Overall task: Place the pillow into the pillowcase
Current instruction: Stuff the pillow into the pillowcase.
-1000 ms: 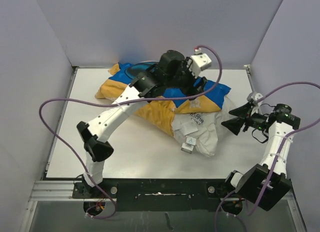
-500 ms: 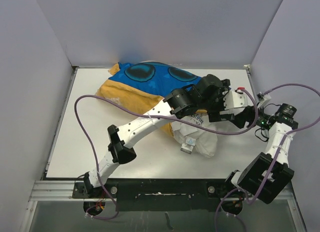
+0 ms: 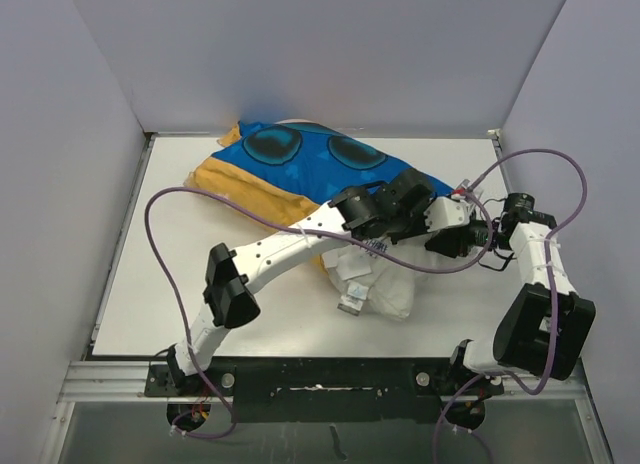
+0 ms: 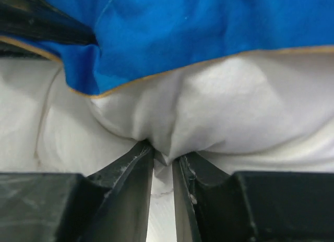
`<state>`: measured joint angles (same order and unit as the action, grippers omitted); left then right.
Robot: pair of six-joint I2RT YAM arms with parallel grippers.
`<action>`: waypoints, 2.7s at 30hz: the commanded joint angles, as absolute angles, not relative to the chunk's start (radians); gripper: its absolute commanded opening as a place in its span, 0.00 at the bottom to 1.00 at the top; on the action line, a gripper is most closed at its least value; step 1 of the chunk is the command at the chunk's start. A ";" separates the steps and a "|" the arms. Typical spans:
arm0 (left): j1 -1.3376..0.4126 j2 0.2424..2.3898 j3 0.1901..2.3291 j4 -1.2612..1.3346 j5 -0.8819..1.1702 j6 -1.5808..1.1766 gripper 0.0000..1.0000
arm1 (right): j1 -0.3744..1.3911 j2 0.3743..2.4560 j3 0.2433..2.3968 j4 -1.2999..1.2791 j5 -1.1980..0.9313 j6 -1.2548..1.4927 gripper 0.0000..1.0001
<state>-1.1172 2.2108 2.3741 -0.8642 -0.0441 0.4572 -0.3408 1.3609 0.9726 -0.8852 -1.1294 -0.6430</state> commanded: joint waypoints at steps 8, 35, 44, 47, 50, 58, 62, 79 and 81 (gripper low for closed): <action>-0.943 1.573 1.638 -0.580 -0.059 0.308 0.00 | -0.333 1.330 1.218 -1.665 -1.376 -1.610 0.45; -1.198 0.962 0.811 0.093 0.035 -0.359 0.47 | 0.129 1.404 1.282 -0.492 -0.873 -0.683 0.70; -1.215 1.326 0.749 0.655 -0.047 0.088 0.49 | 0.190 1.419 1.309 -0.497 -1.023 -0.622 0.05; -1.208 1.442 0.780 0.743 -0.068 0.245 0.50 | 0.212 1.421 1.301 -0.513 -1.040 -0.615 0.00; -1.182 1.543 0.855 0.735 -0.184 0.294 0.52 | 0.222 1.402 1.317 -0.603 -1.113 -0.649 0.00; -1.013 1.591 0.844 0.854 -0.521 0.106 0.02 | 0.260 1.210 1.354 -1.162 -1.347 -1.029 0.00; -1.010 1.633 0.865 1.021 -0.665 0.132 0.01 | 0.349 1.116 1.229 -1.144 -1.322 -0.972 0.00; -1.032 1.648 0.574 1.505 -0.340 0.168 0.43 | 0.244 1.043 0.985 -0.906 -0.861 -0.821 0.01; -1.039 1.565 0.492 1.441 -0.226 0.124 0.57 | 0.207 1.097 1.037 -1.003 -0.939 -0.916 0.11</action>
